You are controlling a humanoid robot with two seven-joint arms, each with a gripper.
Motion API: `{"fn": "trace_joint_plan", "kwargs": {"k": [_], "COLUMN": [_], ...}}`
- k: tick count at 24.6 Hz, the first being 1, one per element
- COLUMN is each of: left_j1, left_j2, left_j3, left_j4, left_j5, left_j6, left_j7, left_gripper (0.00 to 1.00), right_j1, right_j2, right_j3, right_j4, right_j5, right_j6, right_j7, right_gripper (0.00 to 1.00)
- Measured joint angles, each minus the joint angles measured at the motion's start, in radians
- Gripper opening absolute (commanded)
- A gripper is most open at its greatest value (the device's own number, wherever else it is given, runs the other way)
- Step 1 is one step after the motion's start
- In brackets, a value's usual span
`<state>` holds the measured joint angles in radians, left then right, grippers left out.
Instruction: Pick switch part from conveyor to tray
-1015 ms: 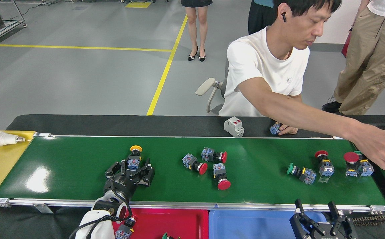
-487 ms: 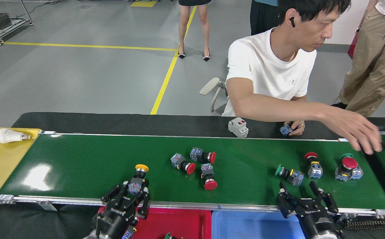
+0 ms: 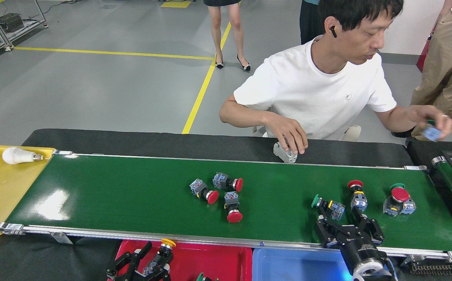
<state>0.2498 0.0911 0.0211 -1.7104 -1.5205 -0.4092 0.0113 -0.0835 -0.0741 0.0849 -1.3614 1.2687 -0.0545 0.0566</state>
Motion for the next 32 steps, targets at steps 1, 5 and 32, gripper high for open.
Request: {"fn": "trace_joint_plan", "kwargs": {"k": [1, 5, 32], "left_j1": [0.000, -0.007, -0.494], "left_j2": [-0.010, -0.063, -0.084], "left_j3": [0.043, 0.207, -0.057], "left_j4": [0.000, 0.017, 0.527], "left_j5": [0.022, 0.070, -0.103], "left_j6": [0.004, 0.021, 0.247], "left_j7": [0.000, -0.046, -0.076], "left_gripper": [1.00, 1.00, 1.00], "right_j1": [-0.011, -0.050, 0.193], "right_j2": [0.000, -0.004, 0.108], "right_j3": [0.012, 0.046, 0.239], "right_j4": [0.013, 0.049, -0.238], "right_j5": [-0.001, -0.006, -0.058], "right_j6": [0.001, -0.055, -0.588], "right_j7": [0.000, 0.000, 0.151], "right_gripper": [0.55, 0.16, 0.98]}}
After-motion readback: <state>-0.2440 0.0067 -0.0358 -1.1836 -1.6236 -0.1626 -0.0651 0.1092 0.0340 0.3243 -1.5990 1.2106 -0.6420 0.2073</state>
